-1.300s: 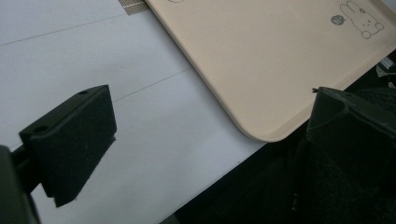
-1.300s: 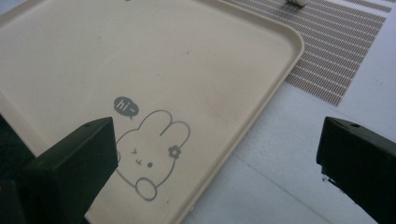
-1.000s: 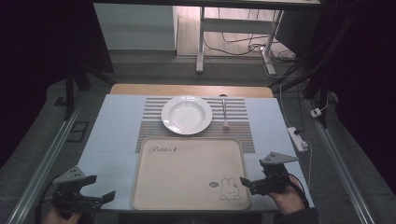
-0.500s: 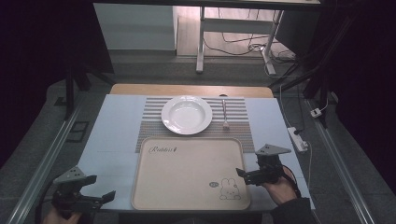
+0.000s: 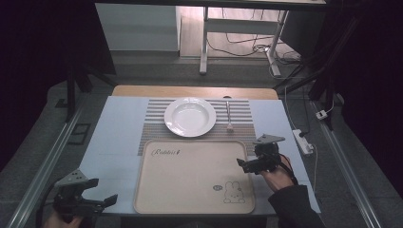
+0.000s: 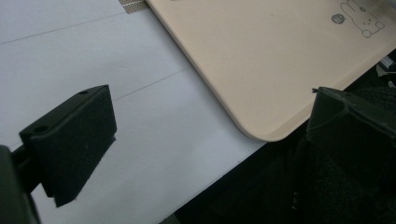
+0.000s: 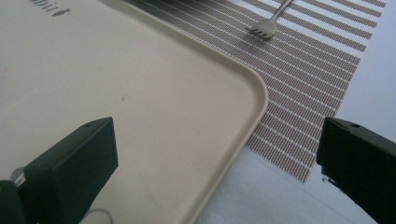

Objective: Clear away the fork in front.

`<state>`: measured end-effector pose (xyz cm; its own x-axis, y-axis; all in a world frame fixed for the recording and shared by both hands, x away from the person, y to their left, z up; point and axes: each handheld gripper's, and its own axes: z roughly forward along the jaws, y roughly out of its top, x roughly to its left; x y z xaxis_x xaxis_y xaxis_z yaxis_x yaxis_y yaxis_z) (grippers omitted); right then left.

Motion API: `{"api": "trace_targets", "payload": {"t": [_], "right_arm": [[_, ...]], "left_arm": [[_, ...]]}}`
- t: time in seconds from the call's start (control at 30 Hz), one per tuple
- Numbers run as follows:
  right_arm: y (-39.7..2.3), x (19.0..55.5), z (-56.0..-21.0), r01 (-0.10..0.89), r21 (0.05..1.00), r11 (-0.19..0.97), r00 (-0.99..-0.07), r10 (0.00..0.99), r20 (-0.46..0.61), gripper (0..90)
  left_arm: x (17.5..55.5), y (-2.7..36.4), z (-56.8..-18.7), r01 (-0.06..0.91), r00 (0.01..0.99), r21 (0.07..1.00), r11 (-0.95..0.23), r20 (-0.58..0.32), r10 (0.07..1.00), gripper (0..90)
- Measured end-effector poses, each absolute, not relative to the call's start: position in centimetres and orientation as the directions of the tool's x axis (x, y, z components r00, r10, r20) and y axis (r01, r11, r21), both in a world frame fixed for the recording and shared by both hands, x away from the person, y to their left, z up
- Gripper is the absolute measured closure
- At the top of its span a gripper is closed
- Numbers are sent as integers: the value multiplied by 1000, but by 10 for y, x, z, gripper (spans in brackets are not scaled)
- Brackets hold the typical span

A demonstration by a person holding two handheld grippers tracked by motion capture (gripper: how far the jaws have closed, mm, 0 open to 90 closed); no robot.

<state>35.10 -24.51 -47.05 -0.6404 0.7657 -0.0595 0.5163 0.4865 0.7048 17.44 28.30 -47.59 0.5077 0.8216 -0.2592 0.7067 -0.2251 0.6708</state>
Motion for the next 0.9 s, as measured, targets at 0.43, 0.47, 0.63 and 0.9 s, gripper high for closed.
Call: {"api": "trace_targets", "payload": {"t": [0.43,0.47,0.63,0.9], "right_arm": [[-229,384,-472,507,684,525,-626,769,-126,0],[-229,384,-472,507,684,525,-626,769,-126,0],[-223,399,-477,510,669,540,-607,777,-165,0],[-214,418,-486,501,643,580,-600,768,-226,0]], "left_arm": [[175,283,-476,707,510,669,-229,-258,821,21],[175,283,-476,707,510,669,-229,-257,821,21],[175,283,-476,709,509,667,-231,-257,821,20],[175,282,-476,710,510,664,-233,-257,821,21]]}}
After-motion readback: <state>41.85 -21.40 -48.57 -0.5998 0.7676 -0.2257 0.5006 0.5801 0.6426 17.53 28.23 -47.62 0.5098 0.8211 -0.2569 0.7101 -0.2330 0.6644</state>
